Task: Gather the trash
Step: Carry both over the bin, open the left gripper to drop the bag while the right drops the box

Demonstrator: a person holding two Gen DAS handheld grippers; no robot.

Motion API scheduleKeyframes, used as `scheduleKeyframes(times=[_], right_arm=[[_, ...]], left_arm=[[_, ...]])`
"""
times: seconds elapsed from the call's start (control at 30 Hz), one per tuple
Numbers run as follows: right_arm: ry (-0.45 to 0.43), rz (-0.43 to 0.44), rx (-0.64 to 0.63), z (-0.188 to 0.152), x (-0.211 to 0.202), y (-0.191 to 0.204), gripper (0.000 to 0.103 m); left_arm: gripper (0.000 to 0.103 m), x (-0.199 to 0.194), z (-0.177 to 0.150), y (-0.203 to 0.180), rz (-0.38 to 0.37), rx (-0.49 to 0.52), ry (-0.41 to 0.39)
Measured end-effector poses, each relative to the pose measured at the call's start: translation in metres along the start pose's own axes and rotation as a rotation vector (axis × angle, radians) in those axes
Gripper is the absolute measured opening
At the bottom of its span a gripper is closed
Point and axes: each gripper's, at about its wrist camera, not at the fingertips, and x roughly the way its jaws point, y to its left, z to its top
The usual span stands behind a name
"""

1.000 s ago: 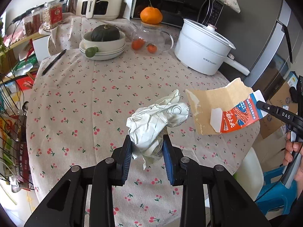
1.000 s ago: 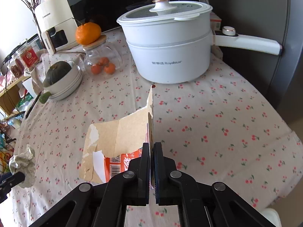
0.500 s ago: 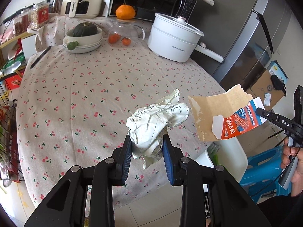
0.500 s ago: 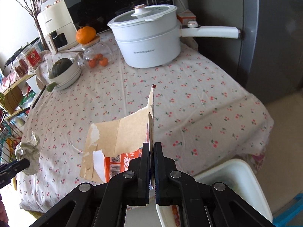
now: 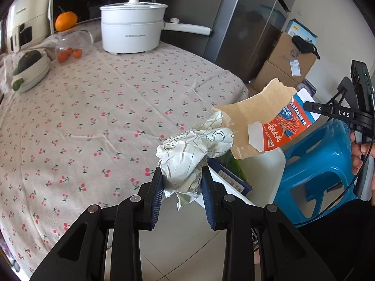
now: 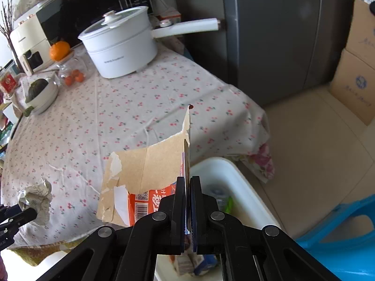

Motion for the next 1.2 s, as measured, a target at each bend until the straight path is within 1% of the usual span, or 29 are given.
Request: scheduleKeyframes(times=[0.1,0.2,0.33,0.43,0.47,0.5,0.53,0.57,0.63,0.73,0.8,0.83,0.87,0.9,0.93,0.97,1.0,1.03,1.07,1.13,1.17,1.2], right_arm=[[0.025,-0.063,-0.002,-0.010,0.002,-0.020,0.002],[0.063,-0.097,0.010,-0.019,0.011,-0.039,0.002],[0.127,-0.104,0.020,-0.032,0.029,-0.052,0.002],[0.146,-0.077,0.002,-0.037,0.042,-0.052,0.007],[0.160,-0.069,-0.001,-0.037,0.047,-0.052,0.010],[0.176,-0.060,0.003,-0.037,0.051,-0.053,0.016],[0.184,-0.053,0.013,-0.037,0.053,-0.055,0.031],[0.180,-0.047,0.023,-0.036,0.052,-0.057,0.043],[0.168,-0.048,0.033,-0.035,0.048,-0.059,0.046],[0.159,-0.046,0.039,-0.034,0.041,-0.063,0.047],[0.157,-0.047,0.044,-0.033,0.039,-0.066,0.048],[0.155,-0.051,0.044,-0.033,0.039,-0.066,0.048],[0.153,-0.055,0.042,-0.033,0.039,-0.067,0.048],[0.150,-0.058,0.042,-0.032,0.039,-0.067,0.049],[0.147,-0.061,0.043,-0.032,0.038,-0.067,0.052],[0.143,-0.064,0.042,-0.032,0.037,-0.067,0.057],[0.137,-0.071,0.038,-0.032,0.035,-0.066,0.061],[0.128,-0.080,0.030,-0.032,0.033,-0.064,0.068],[0.119,-0.092,0.016,-0.033,0.030,-0.061,0.071],[0.098,-0.113,-0.018,-0.035,0.022,-0.053,0.074],[0.088,-0.121,-0.034,-0.036,0.018,-0.048,0.078],[0.076,-0.125,-0.046,-0.037,0.014,-0.042,0.079]], left_arm=[[0.033,0.014,0.002,-0.024,-0.027,0.037,0.013],[0.033,0.028,0.007,-0.046,-0.061,0.061,0.031],[0.033,0.045,0.010,-0.070,-0.088,0.092,0.045],[0.033,0.059,0.012,-0.083,-0.109,0.104,0.056],[0.033,0.064,0.012,-0.087,-0.112,0.108,0.061],[0.033,0.068,0.013,-0.090,-0.113,0.111,0.067],[0.034,0.073,0.014,-0.093,-0.114,0.112,0.072],[0.034,0.078,0.014,-0.096,-0.116,0.112,0.078],[0.034,0.087,0.016,-0.102,-0.124,0.115,0.088],[0.034,0.098,0.018,-0.111,-0.124,0.138,0.090],[0.037,0.106,0.019,-0.114,-0.131,0.147,0.090],[0.045,0.109,0.020,-0.115,-0.143,0.146,0.091],[0.051,0.113,0.021,-0.115,-0.140,0.138,0.105],[0.067,0.115,0.022,-0.115,-0.121,0.124,0.121],[0.076,0.114,0.021,-0.113,-0.102,0.109,0.120],[0.080,0.110,0.021,-0.111,-0.088,0.100,0.108],[0.085,0.105,0.019,-0.109,-0.071,0.092,0.099],[0.089,0.100,0.018,-0.106,-0.048,0.080,0.095],[0.090,0.094,0.016,-0.104,-0.026,0.066,0.091],[0.095,0.080,0.012,-0.098,0.031,0.042,0.070],[0.097,0.072,0.009,-0.096,0.069,0.037,0.055],[0.099,0.066,0.006,-0.094,0.122,0.041,0.054]])
